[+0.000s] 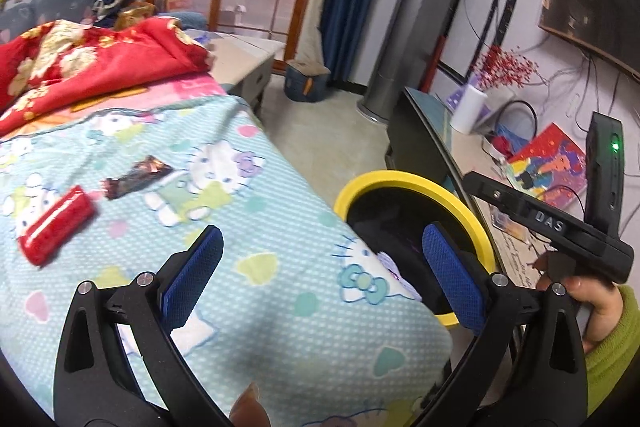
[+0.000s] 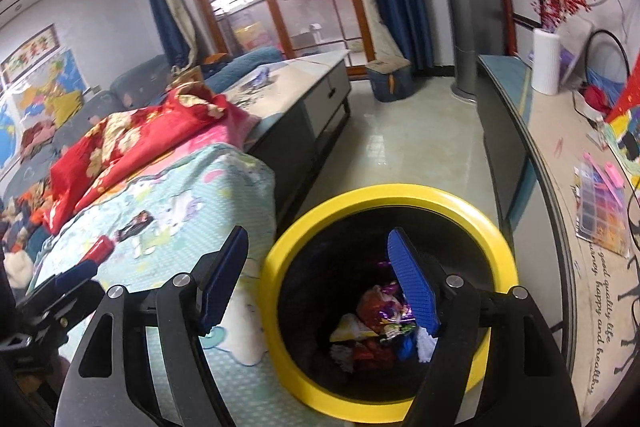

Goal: Collect trash
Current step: 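Move both tools back to the red can and brown wrapper, then grasp the brown wrapper with right tool while left grasps the red can, then carry the brown wrapper and red can with both tools over the bin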

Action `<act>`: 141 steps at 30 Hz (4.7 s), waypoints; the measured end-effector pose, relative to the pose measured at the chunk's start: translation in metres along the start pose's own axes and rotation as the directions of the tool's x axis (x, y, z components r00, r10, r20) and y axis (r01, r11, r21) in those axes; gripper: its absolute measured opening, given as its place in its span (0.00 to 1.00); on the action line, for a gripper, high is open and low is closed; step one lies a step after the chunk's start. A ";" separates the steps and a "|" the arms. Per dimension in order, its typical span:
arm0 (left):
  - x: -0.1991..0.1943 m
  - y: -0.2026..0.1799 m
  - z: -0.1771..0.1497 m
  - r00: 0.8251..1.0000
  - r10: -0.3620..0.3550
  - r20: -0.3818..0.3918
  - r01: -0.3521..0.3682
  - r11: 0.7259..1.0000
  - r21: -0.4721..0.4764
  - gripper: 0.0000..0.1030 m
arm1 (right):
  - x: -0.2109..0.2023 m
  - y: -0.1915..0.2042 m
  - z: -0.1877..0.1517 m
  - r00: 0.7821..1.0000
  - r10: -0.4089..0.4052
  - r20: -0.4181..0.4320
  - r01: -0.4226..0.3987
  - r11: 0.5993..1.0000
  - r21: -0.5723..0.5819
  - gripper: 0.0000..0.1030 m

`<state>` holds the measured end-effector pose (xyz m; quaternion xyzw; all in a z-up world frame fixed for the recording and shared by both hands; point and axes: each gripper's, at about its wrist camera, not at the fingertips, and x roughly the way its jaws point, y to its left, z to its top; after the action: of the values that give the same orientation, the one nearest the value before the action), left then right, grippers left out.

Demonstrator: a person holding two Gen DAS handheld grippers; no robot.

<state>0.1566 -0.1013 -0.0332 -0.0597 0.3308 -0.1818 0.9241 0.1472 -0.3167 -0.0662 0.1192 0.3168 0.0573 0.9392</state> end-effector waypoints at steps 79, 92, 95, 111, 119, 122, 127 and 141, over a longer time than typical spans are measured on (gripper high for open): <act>0.012 0.184 -0.008 0.946 0.252 -0.202 -0.240 0.967 0.080 0.27 | 0.160 0.233 -0.016 0.918 0.201 -0.342 -0.279 0.940 -0.196 0.18; 0.000 0.147 -0.005 0.981 0.143 -0.134 -0.142 0.990 0.017 0.25 | 0.110 0.189 -0.010 0.951 0.185 -0.249 -0.241 0.946 -0.218 0.17; -0.002 0.133 -0.002 0.987 0.113 -0.118 -0.111 0.994 0.020 0.25 | 0.101 0.177 -0.007 0.956 0.183 -0.229 -0.230 0.952 -0.200 0.17; -0.017 0.065 0.012 0.997 -0.031 -0.076 0.037 0.997 0.075 0.25 | 0.059 0.112 0.013 0.980 0.147 -0.132 -0.164 0.979 -0.123 0.17; -0.021 0.039 0.013 0.995 -0.069 -0.073 0.077 0.990 0.119 0.25 | 0.042 0.079 0.018 0.989 0.119 -0.091 -0.127 0.988 -0.083 0.17; -0.021 0.030 0.013 0.994 -0.083 -0.075 0.093 0.987 0.134 0.25 | 0.037 0.068 0.019 0.991 0.107 -0.082 -0.113 0.991 -0.071 0.17; -0.019 0.015 0.011 0.991 -0.106 -0.086 0.118 0.980 0.158 0.25 | 0.032 0.047 0.018 0.994 0.077 -0.074 -0.080 0.996 -0.045 0.17; -0.005 -0.032 0.002 0.980 -0.151 -0.128 0.178 0.955 0.235 0.25 | 0.019 -0.007 0.013 0.999 0.014 -0.052 -0.011 0.999 0.048 0.17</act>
<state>0.1451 -0.1292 -0.0215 0.0377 0.3495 -0.3007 0.8866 0.1703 -0.3224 -0.0684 0.1417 0.3416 0.0586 0.9272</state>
